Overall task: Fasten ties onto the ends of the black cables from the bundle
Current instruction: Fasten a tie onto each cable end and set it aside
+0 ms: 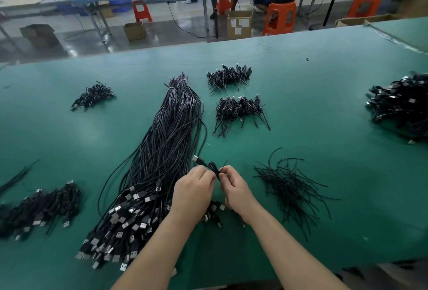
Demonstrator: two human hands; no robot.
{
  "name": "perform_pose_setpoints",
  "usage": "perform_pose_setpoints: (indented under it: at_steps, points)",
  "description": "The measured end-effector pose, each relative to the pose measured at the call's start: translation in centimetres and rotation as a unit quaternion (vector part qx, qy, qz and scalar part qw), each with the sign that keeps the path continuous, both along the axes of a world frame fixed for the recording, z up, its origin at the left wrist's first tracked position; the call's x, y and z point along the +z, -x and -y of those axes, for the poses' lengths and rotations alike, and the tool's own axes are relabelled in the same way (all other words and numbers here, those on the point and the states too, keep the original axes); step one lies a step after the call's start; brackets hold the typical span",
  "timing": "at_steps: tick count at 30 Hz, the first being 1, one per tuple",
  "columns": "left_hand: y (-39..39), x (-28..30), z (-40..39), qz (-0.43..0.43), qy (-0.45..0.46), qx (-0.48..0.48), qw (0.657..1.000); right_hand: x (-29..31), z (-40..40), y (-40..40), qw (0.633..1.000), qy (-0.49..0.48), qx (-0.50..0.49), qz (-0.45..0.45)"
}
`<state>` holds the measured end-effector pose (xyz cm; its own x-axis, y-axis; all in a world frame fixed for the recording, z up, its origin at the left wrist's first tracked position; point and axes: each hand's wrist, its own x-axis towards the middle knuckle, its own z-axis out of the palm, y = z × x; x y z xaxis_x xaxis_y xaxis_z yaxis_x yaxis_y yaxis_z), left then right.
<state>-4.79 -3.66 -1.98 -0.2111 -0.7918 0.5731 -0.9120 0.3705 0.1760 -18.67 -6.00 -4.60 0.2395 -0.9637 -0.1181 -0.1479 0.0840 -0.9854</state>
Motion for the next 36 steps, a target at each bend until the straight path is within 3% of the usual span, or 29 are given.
perform_pose_setpoints:
  at_steps: [4, 10, 18, 24, 36]
  points:
    - [-0.9, -0.2, 0.3, 0.063, 0.087, -0.025, 0.994, 0.8, 0.1, 0.6, 0.996, -0.052, 0.063, 0.036]
    - [-2.5, 1.9, 0.9, 0.105, 0.011, -0.068, 0.992, 2.4, 0.5, 1.1, 0.988, -0.077, 0.136, -0.013]
    - [-2.9, 4.4, 0.7, -0.086, -0.136, -0.001, 0.987, 4.3, 1.0, 0.5, 0.993, 0.029, 0.110, -0.040]
    - [-2.5, 5.3, 0.6, -0.291, -0.252, 0.011, 0.923, 5.0, 0.5, 0.3, 0.978, 0.142, 0.082, -0.127]
    - [-2.4, 7.7, 0.9, -0.384, -0.403, 0.040, 0.830, 6.9, 0.3, 2.1, 0.910, 0.282, 0.127, -0.275]
